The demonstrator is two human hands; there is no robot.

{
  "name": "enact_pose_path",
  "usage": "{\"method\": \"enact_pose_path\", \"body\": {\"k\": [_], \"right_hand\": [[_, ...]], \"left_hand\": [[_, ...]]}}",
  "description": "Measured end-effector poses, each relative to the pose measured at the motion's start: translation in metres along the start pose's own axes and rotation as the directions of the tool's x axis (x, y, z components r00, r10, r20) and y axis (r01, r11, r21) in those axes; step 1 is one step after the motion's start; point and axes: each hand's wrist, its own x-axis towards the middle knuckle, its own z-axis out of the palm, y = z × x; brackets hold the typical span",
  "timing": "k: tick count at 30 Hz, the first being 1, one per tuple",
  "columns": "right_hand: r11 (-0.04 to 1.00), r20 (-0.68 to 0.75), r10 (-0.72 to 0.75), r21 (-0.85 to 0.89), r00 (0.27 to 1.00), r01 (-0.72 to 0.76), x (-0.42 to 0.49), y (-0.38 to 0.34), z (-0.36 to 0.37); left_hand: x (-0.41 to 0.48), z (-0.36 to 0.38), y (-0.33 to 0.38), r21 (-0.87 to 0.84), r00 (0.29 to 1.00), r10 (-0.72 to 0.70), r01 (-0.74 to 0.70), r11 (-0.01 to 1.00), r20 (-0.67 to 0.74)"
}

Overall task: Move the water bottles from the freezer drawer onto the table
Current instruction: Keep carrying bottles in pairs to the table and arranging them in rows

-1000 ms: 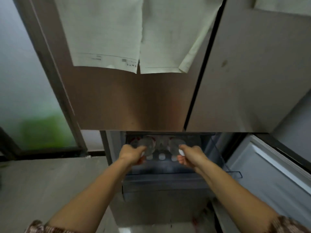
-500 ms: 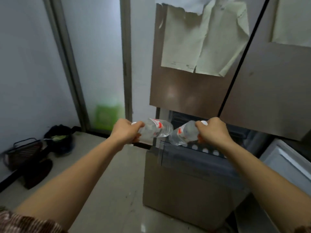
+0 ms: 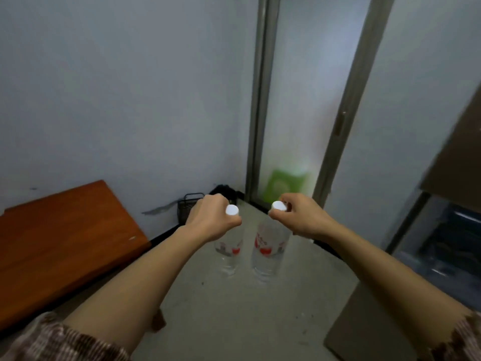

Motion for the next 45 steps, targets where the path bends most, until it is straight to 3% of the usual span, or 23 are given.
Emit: {"method": "enact_pose_path", "body": {"k": [4, 7, 15, 26, 37, 41, 45], "right_hand": [[0.99, 0.135, -0.08, 0.124, 0.988, 0.063, 0.046, -0.091, 0.104], [0.985, 0.201, -0.146, 0.119, 0.969, 0.124, 0.076, -0.155, 0.169], [0.945, 0.287, -0.315, 0.189, 0.905, 0.269, 0.169, -0.327, 0.293], [0.828, 0.423, -0.559, 0.232, 0.714, 0.51, 0.304, -0.512, 0.456], [0.728, 0.512, -0.666, 0.289, 0.542, 0.622, 0.354, -0.666, 0.594], [0.73, 0.536, -0.661, 0.298, 0.525, 0.616, 0.356, -0.711, 0.644], [0.744, 0.57, -0.64, 0.294, 0.514, 0.6, 0.36, -0.751, 0.685]], "left_hand": [[-0.014, -0.043, -0.138, 0.079, 0.993, -0.119, 0.117, 0.99, 0.02], [-0.024, -0.082, -0.225, 0.091, 0.977, -0.211, 0.21, 0.974, 0.004], [-0.016, -0.173, -0.405, 0.039, 0.894, -0.422, 0.432, 0.901, -0.153], [0.03, -0.252, -0.636, 0.007, 0.769, -0.603, 0.618, 0.786, -0.214], [0.02, -0.329, -0.825, 0.039, 0.73, -0.661, 0.676, 0.736, -0.174], [0.01, -0.351, -0.887, 0.069, 0.752, -0.639, 0.654, 0.753, -0.159], [0.006, -0.362, -0.935, 0.05, 0.698, -0.685, 0.707, 0.705, -0.207]]}}
